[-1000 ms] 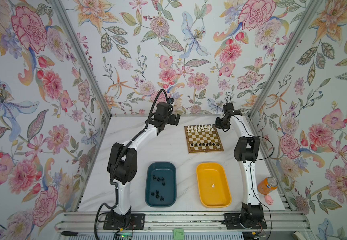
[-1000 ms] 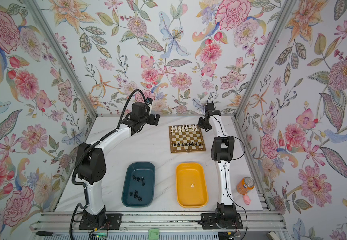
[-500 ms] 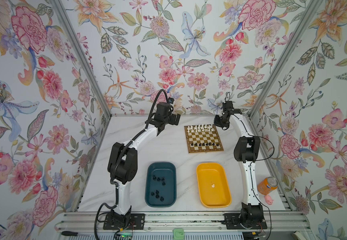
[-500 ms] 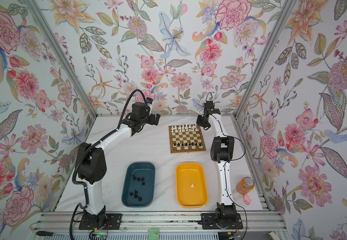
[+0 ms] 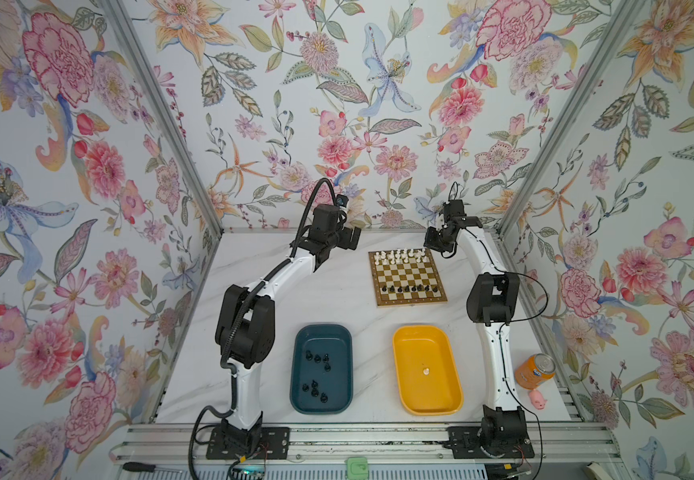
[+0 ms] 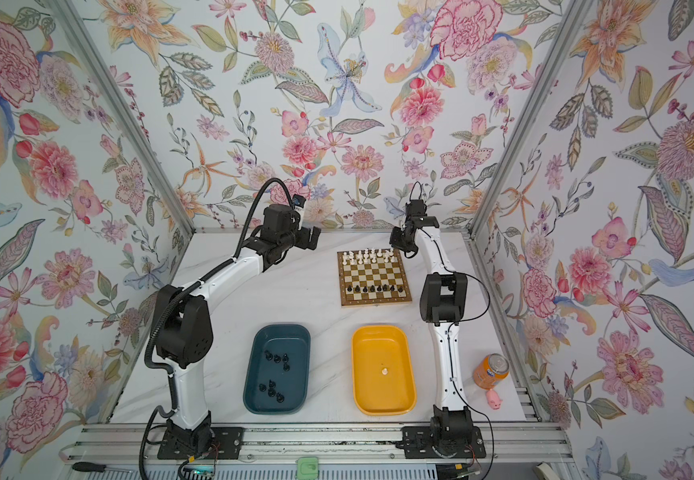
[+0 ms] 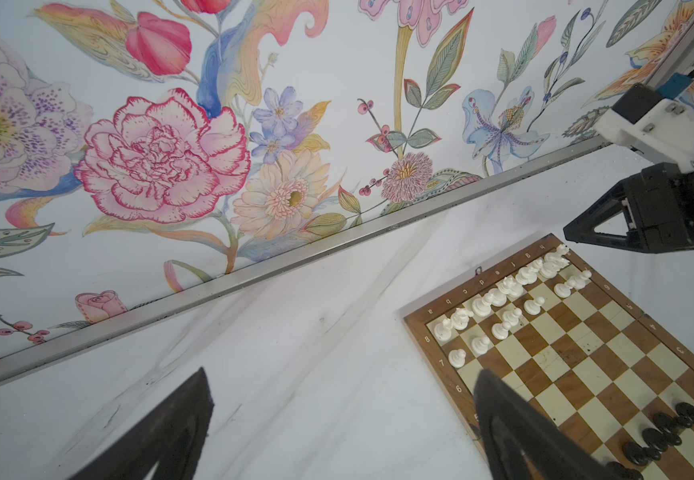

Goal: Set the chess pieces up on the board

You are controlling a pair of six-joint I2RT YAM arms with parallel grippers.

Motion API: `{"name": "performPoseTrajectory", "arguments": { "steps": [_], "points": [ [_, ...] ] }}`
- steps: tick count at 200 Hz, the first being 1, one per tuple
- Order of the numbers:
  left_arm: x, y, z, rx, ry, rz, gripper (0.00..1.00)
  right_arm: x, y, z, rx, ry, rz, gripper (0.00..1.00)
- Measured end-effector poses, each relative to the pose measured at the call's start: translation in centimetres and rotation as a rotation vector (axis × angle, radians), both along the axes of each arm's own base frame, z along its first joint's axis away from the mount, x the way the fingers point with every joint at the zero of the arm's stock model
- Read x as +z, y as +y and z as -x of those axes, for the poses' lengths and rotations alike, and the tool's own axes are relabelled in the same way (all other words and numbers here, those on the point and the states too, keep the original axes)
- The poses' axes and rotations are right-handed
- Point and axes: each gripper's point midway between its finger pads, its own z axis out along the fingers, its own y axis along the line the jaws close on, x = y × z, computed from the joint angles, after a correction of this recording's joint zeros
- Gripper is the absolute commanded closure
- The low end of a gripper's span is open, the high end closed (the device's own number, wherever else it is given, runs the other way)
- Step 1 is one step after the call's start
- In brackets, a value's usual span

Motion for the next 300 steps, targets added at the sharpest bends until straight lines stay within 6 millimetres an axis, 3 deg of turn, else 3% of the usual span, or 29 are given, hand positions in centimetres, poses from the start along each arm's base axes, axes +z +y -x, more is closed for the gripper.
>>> {"name": "performPoseTrajectory", "arguments": {
  "steps": [200, 300],
  "points": [
    [-0.5, -0.1, -0.3, -0.001, 0.016, -0.008, 0.01, 0.2, 0.9, -0.2, 0.002, -0.01, -0.011, 0.77],
    [-0.7, -0.1, -0.2, -0.002, 0.021, -0.014, 0.01, -0.8, 0.8, 0.2, 0.003, 0.013, -0.003, 0.78]
  ]
}}
